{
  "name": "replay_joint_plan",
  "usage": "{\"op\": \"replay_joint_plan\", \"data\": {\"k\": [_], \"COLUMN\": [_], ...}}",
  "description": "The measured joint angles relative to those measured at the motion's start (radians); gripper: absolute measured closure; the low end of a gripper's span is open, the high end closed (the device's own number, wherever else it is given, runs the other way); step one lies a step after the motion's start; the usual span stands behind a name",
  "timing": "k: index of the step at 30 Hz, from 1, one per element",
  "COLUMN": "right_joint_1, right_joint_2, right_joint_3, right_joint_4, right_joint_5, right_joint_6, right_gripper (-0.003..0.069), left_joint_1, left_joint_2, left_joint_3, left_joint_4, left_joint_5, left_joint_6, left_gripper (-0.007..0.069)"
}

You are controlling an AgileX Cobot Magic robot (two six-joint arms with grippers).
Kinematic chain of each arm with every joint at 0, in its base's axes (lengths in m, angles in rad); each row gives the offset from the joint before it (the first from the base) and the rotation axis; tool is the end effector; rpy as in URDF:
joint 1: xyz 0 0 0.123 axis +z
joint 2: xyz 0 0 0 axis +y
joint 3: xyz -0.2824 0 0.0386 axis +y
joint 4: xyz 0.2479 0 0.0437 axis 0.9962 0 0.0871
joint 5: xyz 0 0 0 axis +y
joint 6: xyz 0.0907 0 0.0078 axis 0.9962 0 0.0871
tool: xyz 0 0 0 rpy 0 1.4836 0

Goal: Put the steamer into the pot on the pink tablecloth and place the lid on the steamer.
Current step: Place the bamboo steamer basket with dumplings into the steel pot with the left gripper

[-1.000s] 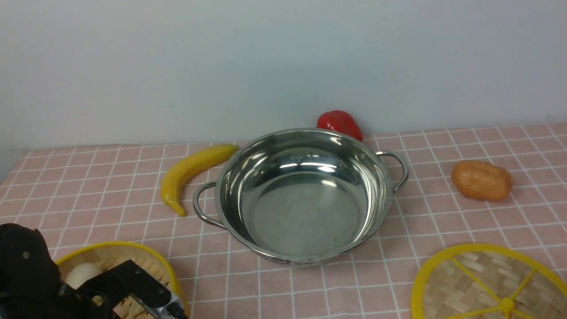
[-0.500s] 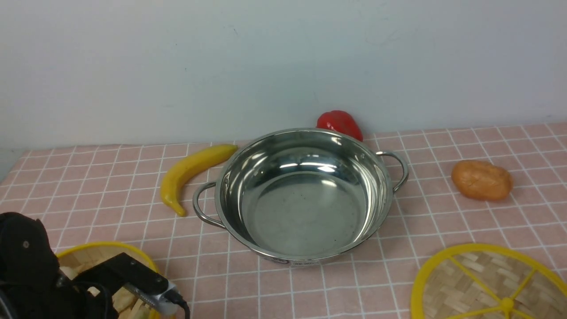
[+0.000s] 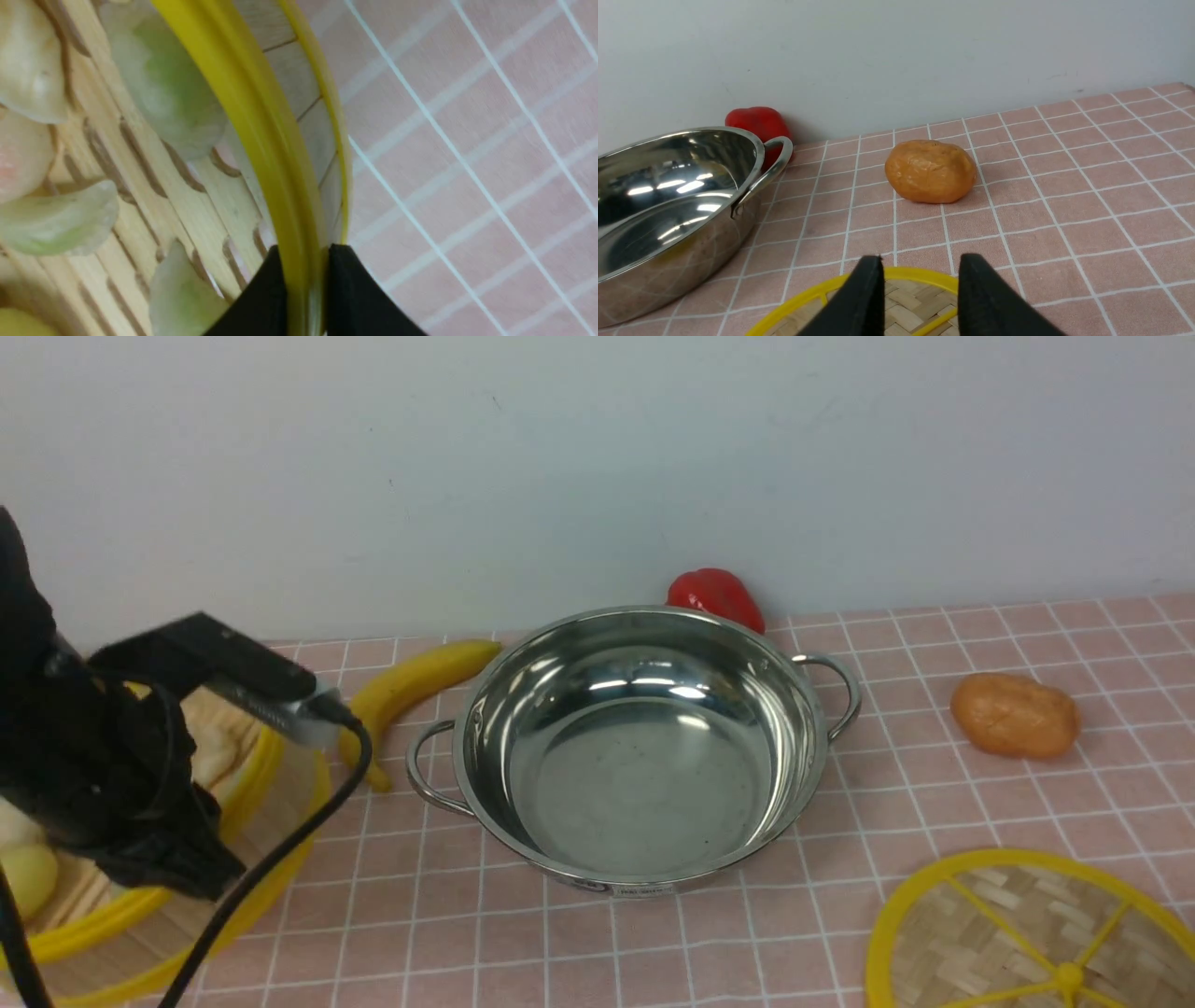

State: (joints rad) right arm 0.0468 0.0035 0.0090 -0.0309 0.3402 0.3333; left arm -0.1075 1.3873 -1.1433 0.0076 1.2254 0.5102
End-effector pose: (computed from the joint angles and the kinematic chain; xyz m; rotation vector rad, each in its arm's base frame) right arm 0.0540 0.0016 0.1792 0.2437 1.8265 0.2366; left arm 0.2531 -0.0267 0.3008 0.9017 2.8168 0.0667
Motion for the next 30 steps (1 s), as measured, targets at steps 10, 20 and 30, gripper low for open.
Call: {"op": "replay_joint_plan", "data": {"k": [10,20,30], "right_joint_1": [0.000,0.000,0.000], "right_joint_2": [0.000,0.000,0.000], "right_joint_3": [0.000,0.000,0.000], "right_joint_4": [0.000,0.000,0.000], "right_joint_5": [0.000,0.000,0.000], "right_joint_6": [0.000,0.000,-0.001], "right_gripper": [0.0416,0.0416,0.0416], "left_joint_1": [-0.246,-0.475,-0.584], "left_joint_2": [0.091,0.295,0.494], "left_joint_3": [-0.145,-0.380,-0.609], "left_joint_4": [0.067,0.124,0.149], "left_joint_5": [0.019,0.027,0.027], "left_joint_6": [-0.033,-0.049,0.015], "left_gripper": [0.0543,0.0543,0.0543]}}
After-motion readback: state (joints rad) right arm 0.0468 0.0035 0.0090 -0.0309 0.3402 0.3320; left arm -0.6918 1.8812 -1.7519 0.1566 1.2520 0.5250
